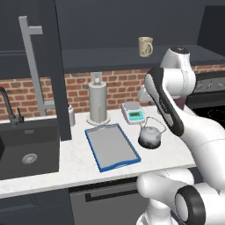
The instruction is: Pick the kettle from the counter and place it on the tray. Then pick the mug from the cabinet and place it on the tray. Then close the cabinet doors.
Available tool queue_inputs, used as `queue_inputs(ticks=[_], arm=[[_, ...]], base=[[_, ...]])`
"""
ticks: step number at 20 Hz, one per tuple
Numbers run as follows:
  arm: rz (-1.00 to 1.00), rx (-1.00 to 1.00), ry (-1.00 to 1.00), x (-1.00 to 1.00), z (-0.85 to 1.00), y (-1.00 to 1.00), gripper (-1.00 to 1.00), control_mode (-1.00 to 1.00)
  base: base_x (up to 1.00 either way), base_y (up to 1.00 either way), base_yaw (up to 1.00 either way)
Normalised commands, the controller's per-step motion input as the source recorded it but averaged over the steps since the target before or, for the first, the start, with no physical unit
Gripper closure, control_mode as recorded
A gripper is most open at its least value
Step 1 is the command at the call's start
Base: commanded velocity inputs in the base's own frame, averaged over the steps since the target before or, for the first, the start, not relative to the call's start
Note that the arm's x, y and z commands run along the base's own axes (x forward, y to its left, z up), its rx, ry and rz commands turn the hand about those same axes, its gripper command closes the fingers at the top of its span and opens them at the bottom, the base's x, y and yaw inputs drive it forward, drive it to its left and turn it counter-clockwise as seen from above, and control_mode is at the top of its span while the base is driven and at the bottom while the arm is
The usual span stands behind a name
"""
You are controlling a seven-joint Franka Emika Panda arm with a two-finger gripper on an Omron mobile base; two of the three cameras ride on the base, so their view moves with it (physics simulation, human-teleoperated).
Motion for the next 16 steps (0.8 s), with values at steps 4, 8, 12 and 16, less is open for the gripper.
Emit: queue_inputs(ticks=[4,8,12,16], arm=[[0.14,0.0,-0.04,-0.05,-0.08,-0.26,-1.0,-1.0],[0.25,0.0,-0.07,-0.31,-0.3,-0.91,-1.0,-1.0],[0.21,0.02,-0.12,-0.08,-0.17,-0.74,-1.0,-1.0],[0.11,0.07,-0.03,0.05,0.0,-0.27,-1.0,-1.0]], base=[[0.0,0.0,0.0],[0.0,0.0,0.0],[0.0,0.0,0.0],[0.0,0.0,0.0]])
